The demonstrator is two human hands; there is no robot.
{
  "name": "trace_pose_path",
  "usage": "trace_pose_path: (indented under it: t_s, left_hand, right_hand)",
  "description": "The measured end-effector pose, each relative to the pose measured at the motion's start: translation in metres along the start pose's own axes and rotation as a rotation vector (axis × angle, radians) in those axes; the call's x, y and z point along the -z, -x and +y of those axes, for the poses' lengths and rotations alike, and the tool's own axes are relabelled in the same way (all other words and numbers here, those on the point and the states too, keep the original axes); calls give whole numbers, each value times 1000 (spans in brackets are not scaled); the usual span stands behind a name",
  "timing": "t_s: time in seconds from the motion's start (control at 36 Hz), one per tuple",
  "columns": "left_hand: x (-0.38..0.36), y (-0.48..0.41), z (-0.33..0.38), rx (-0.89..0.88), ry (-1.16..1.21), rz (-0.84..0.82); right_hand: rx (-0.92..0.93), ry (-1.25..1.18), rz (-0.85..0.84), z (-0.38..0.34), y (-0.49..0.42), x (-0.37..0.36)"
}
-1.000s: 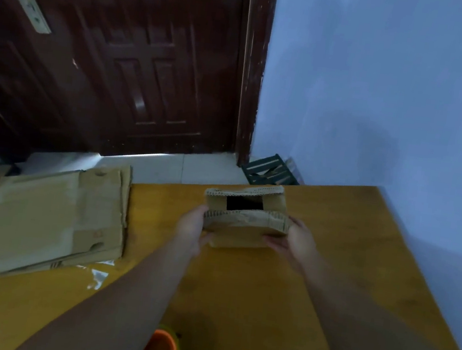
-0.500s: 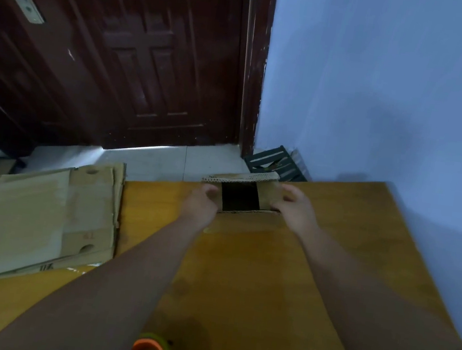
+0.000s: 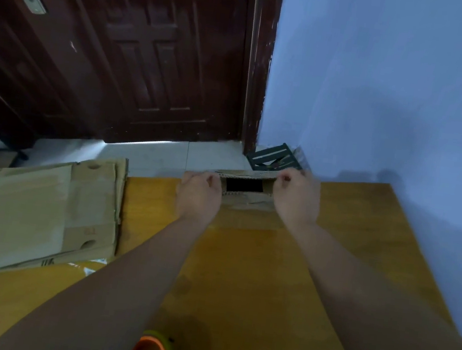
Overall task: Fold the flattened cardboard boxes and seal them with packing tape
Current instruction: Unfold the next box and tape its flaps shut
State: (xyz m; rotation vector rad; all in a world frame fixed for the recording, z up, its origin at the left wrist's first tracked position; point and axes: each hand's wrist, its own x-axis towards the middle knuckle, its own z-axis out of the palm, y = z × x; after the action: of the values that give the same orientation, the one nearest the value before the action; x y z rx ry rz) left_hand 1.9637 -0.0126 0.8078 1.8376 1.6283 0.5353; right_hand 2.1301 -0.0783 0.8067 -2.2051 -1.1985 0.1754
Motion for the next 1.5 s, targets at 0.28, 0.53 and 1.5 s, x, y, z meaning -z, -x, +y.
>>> trace_pose_path:
  t_s: [0.28,0.53,1.5]
  left_hand:
    - [43,17,-55,246,358,71]
    - [111,40,-141,216,302,56]
    - [296,27,-403,346,261,-68]
  right_hand:
    - [508,-9,-117,-83,52,-30]
    - [410,6,-447,-154,111,-74]
    - [-36,294,-649,-320,217,-230]
